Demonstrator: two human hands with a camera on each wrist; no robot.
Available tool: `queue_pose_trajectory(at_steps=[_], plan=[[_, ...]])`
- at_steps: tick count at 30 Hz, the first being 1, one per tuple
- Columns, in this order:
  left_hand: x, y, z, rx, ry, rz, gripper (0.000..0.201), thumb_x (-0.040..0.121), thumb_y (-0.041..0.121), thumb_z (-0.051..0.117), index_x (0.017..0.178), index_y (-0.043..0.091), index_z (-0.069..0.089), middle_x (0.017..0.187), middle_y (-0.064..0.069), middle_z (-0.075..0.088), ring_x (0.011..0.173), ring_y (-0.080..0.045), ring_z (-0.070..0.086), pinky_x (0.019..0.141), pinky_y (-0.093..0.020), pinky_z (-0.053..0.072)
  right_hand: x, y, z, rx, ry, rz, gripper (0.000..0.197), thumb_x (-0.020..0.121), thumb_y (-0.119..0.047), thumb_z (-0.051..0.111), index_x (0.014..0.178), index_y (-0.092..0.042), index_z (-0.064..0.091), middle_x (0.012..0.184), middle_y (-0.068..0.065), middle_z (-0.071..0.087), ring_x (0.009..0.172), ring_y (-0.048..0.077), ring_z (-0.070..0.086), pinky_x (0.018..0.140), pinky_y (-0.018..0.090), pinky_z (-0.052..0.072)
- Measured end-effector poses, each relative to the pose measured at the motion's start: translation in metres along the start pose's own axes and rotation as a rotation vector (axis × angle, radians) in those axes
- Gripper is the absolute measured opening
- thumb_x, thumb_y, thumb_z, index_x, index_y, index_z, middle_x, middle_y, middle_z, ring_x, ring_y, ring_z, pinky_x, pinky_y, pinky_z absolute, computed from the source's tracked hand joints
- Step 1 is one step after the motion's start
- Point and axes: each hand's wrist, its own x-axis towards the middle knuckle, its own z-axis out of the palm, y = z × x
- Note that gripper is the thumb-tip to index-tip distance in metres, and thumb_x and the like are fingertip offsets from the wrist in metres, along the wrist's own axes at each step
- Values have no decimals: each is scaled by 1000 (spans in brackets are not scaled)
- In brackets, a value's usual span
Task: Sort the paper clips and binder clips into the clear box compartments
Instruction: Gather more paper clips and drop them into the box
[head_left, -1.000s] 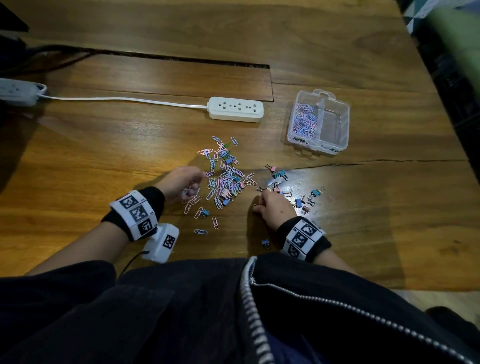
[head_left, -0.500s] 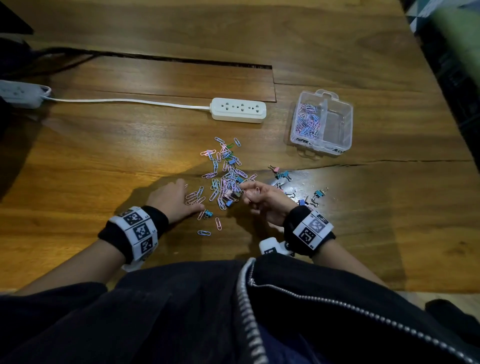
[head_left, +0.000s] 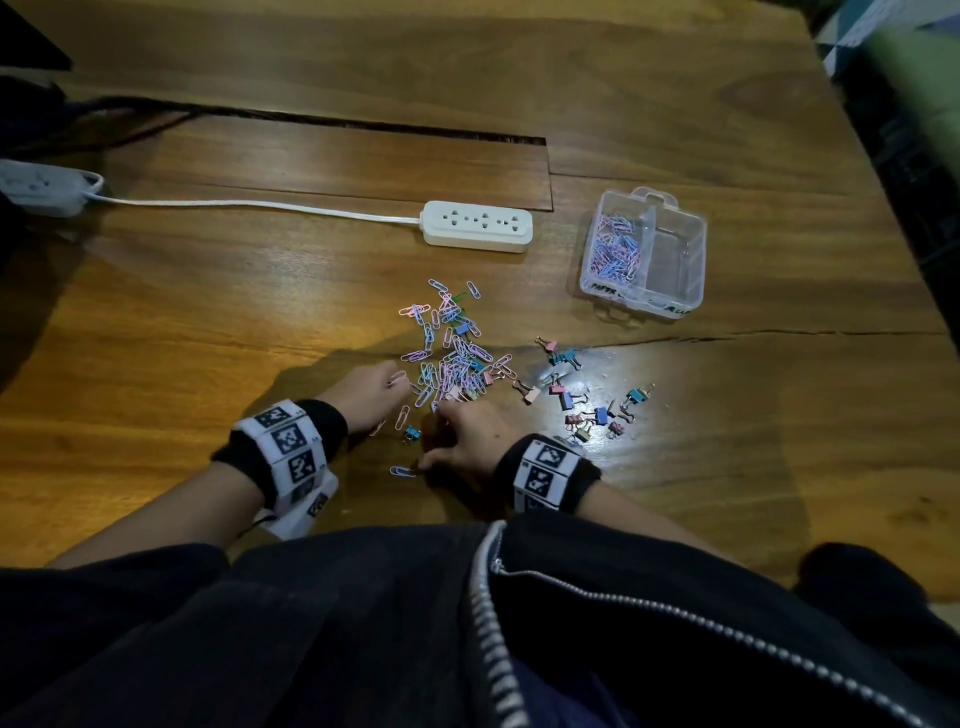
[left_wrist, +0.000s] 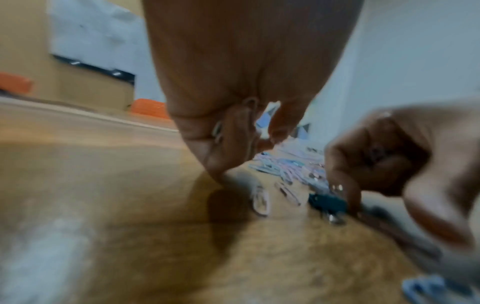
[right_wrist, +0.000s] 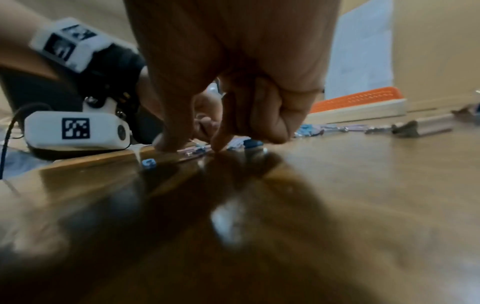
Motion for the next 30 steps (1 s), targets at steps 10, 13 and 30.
queue_pose_trajectory(at_steps=[10,13,30], plan=[[-10,4,-3,-1281,-218,-48,10,65,18,34,62,11,40,48,2,49,35,-8,36,33,-10,23,3,-1,-3,-98,-109,-77,26,87,-15,57,110,-3,54,113,14,55,104,25,53,89,29,44],[-9,2,-2,-1152,-161,-88,27,89,18,31,66,14,46,53,4,49,35,-6,37,33,-13,23,-3,6,-8,168,-40,-33,5,88,-12,56,84,-15,55,94,3,52,91,16,49,82,26,40],[-26,-13,14,253,74,-72,14,89,32,55,86,18,50,88,-1,55,84,-17,50,79,-30,45,-9,-6,1,380,-82,3,18,79,-25,69,72,-17,54,77,-1,56,73,12,51,69,25,41]])
